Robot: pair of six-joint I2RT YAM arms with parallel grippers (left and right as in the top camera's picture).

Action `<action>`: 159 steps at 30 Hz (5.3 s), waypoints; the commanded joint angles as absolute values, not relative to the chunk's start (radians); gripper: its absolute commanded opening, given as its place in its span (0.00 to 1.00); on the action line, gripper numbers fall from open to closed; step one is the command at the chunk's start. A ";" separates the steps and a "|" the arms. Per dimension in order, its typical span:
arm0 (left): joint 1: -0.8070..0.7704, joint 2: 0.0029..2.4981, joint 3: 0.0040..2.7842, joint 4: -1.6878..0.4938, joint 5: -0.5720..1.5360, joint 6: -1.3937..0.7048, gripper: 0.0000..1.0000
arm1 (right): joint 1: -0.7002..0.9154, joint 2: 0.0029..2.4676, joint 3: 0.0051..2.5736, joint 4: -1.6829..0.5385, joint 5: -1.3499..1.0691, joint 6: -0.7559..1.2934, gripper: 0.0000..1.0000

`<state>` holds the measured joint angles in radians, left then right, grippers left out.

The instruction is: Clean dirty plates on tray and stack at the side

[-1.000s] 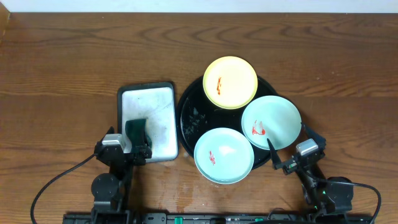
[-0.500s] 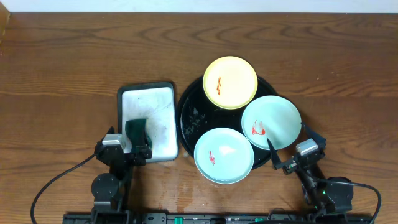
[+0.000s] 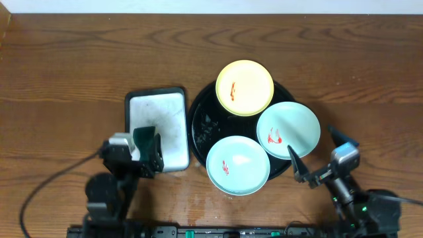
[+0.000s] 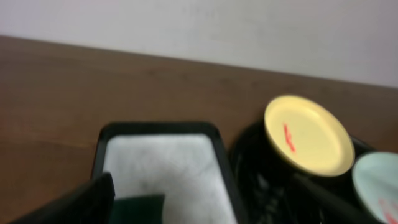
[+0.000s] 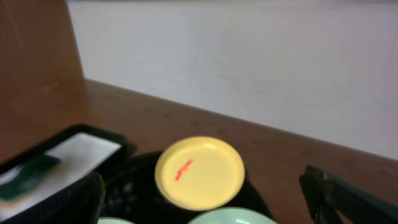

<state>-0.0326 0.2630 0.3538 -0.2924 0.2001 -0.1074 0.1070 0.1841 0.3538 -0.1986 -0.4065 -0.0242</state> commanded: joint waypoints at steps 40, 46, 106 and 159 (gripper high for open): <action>-0.027 1.685 0.986 -0.798 0.006 -0.220 0.69 | 0.133 1.446 1.281 -0.935 -0.611 0.194 0.98; -0.027 1.797 0.986 -0.745 0.018 -0.231 0.24 | 0.133 1.446 1.281 -0.936 -0.610 0.194 0.97; -0.073 1.392 1.095 -1.010 0.125 -0.257 0.07 | 0.414 1.457 0.864 -0.893 -0.256 0.356 0.58; -0.367 1.347 1.085 -0.833 0.288 -0.318 0.08 | 0.479 1.595 0.741 -0.288 -0.109 0.533 0.01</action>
<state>-0.3374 1.3521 1.0779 -0.8452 0.2829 -0.2958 0.4755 1.5806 0.7189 -0.2852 -0.1352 0.5316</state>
